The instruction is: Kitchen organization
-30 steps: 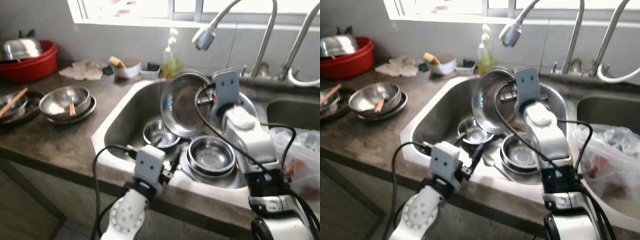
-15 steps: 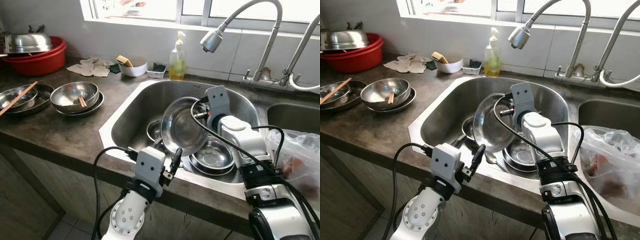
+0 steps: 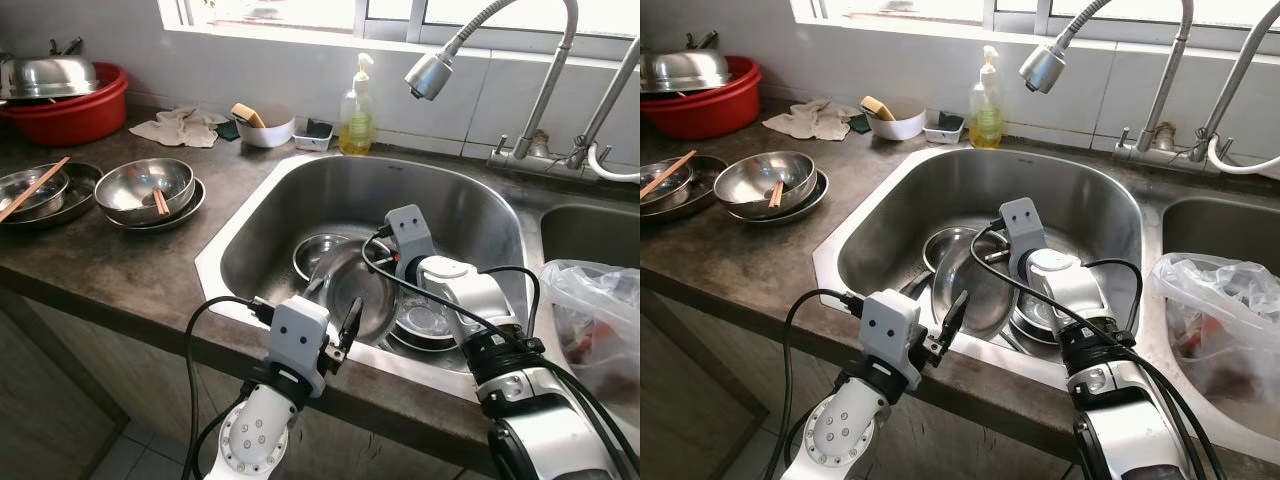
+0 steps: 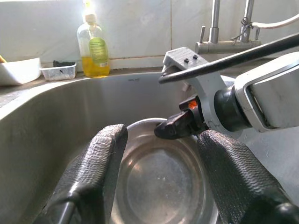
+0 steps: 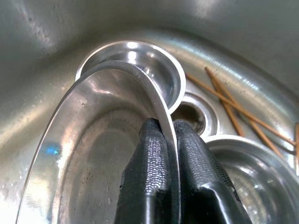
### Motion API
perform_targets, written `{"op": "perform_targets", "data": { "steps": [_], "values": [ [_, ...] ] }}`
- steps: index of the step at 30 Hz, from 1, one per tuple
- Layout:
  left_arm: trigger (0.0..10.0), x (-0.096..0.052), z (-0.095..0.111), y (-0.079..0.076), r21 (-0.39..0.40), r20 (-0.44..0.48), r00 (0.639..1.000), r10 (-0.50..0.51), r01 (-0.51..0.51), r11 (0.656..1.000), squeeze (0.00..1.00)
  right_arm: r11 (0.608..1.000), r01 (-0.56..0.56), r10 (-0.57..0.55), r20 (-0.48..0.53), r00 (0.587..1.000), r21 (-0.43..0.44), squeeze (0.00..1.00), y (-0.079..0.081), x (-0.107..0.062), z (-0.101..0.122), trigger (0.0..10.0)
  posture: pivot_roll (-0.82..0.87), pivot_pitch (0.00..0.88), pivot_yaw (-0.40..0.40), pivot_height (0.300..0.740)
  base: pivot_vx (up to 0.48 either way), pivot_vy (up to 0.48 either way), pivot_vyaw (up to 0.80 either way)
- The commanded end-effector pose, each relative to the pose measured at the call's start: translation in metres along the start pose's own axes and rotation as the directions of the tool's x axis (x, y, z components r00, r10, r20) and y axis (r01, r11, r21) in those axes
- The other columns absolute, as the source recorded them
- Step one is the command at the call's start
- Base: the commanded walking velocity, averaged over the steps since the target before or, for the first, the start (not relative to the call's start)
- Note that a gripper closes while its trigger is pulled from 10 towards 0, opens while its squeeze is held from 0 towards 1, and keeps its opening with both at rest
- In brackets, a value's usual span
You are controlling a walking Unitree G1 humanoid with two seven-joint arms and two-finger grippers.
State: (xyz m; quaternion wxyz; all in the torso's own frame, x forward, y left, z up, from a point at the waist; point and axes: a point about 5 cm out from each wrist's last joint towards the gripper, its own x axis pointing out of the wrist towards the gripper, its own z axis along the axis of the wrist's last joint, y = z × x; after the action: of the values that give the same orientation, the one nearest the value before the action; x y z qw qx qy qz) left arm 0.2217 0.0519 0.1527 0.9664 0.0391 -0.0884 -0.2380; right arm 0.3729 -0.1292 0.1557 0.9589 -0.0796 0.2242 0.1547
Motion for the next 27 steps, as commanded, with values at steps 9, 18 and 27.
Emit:
{"op": "perform_targets", "data": {
  "steps": [9, 18, 27],
  "values": [
    [10.0, -0.001, 0.003, 0.001, 0.009, 0.004, 1.000, -0.001, 0.001, 1.000, 0.00, 0.999, -0.027, 0.027, -0.019, 0.999, -0.030, 1.00, 0.002, 0.000, -0.001, 10.0, 0.10, 0.093, -0.021, 0.740, 0.000, 0.000, 0.00],
    [10.0, -0.002, 0.003, 0.001, 0.014, 0.003, 1.000, 0.000, 0.000, 1.000, 0.00, 1.000, -0.007, 0.008, 0.023, 1.000, -0.008, 1.00, 0.000, -0.003, 0.004, 10.0, 0.10, 0.091, -0.019, 0.740, 0.000, 0.000, 0.00],
    [10.0, -0.001, 0.003, 0.002, 0.016, 0.003, 1.000, 0.004, -0.004, 1.000, 0.00, 0.995, 0.097, -0.101, 0.436, 0.894, 0.032, 0.00, -0.006, -0.038, 0.054, 10.0, 0.10, 0.085, -0.021, 0.740, 0.000, 0.000, 0.00]
  ]
}}
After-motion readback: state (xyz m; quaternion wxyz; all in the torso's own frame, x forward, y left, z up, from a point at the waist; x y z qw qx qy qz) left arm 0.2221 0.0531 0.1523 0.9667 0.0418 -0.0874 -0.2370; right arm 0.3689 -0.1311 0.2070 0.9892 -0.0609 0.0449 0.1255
